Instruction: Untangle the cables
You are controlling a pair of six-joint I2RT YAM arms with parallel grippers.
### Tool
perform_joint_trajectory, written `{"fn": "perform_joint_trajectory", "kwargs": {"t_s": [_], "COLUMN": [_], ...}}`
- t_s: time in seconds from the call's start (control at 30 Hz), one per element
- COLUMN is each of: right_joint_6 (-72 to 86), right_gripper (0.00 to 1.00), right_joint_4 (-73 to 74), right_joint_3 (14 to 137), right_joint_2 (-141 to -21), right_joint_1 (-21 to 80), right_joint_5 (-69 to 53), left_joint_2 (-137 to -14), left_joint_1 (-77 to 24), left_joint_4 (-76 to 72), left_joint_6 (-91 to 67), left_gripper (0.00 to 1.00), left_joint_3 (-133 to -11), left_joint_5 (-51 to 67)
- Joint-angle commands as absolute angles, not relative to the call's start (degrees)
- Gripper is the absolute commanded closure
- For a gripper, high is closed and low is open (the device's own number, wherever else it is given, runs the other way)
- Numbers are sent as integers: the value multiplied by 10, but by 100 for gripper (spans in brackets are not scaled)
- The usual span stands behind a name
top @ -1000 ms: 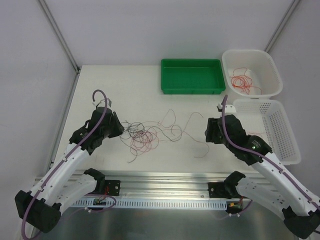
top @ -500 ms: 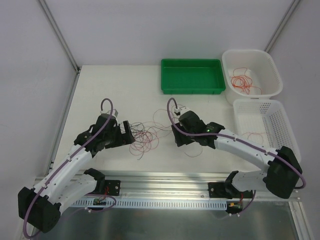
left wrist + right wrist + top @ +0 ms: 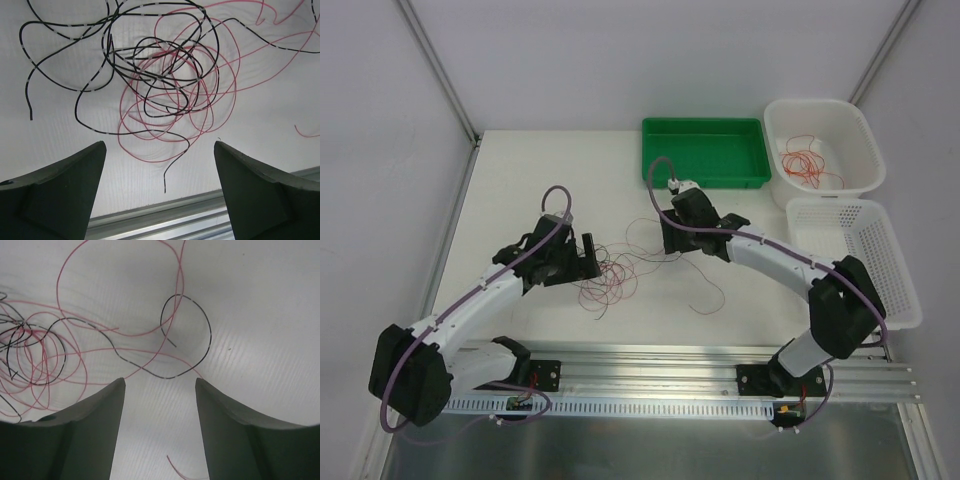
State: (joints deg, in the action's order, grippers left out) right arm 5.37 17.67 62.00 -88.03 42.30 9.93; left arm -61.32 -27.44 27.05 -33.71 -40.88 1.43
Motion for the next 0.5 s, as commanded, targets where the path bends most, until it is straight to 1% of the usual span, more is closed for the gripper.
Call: {"fn": "perform_joint_trajectory", "kwargs": {"t_s": [0.0,0.23,0.47], "right_joint_6": [61,53,54], "right_gripper": [39,45,49], "right_joint_4": [141,139,118], "right_joint_3": [654,728,731], "right_joint_2": [-918,-1012,-1064], "right_joint_1": [396,381,373], "right_joint_5": [75,66,45], "left_joint_2": [-649,-739,-818], "left_joint_1": [-279,-279,-279], "left_joint_4": [224,179,149], "left_joint_6": [-347,-354,-355], "left_gripper": [10,18,31], "left_joint_3": [-425,-419,-408], "left_joint_5": [-24,-40,-46]}}
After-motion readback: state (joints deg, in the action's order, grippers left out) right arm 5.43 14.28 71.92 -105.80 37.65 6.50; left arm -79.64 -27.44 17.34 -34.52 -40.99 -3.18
